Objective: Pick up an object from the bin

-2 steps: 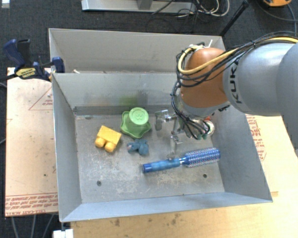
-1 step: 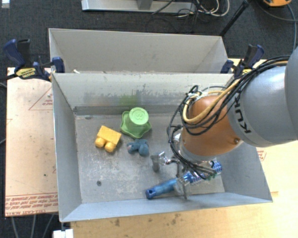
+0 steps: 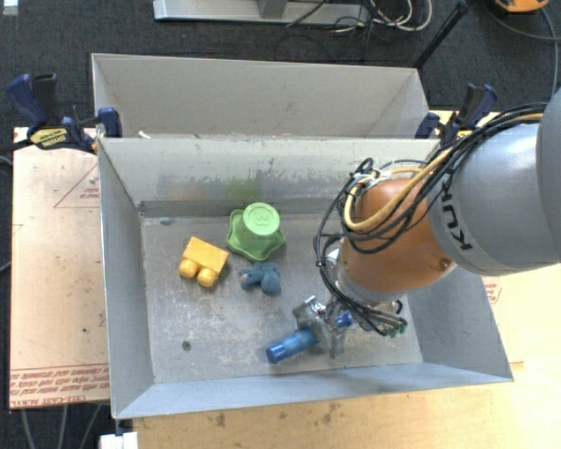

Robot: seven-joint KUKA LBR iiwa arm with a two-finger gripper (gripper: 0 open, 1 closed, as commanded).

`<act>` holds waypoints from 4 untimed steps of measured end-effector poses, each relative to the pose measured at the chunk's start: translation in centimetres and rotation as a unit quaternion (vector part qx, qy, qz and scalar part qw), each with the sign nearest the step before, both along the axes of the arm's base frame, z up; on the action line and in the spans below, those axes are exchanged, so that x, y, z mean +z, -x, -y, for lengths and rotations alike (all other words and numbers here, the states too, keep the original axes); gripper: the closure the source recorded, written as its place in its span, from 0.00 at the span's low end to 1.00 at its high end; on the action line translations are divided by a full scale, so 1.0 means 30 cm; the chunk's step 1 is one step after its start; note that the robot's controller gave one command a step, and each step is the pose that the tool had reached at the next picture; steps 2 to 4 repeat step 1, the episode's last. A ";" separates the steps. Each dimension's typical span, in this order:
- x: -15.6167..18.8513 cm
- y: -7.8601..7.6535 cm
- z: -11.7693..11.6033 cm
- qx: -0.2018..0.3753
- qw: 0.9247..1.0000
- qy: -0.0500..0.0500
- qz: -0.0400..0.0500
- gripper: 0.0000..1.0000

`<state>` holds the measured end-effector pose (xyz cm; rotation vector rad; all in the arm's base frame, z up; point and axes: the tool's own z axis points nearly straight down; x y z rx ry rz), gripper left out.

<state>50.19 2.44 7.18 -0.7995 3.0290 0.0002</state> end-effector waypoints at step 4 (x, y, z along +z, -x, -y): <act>0.494 0.009 0.013 0.008 1.000 0.001 0.000 1.00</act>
Offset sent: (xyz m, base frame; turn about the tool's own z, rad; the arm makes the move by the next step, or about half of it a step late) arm -0.0046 -0.0045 0.1448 -0.0192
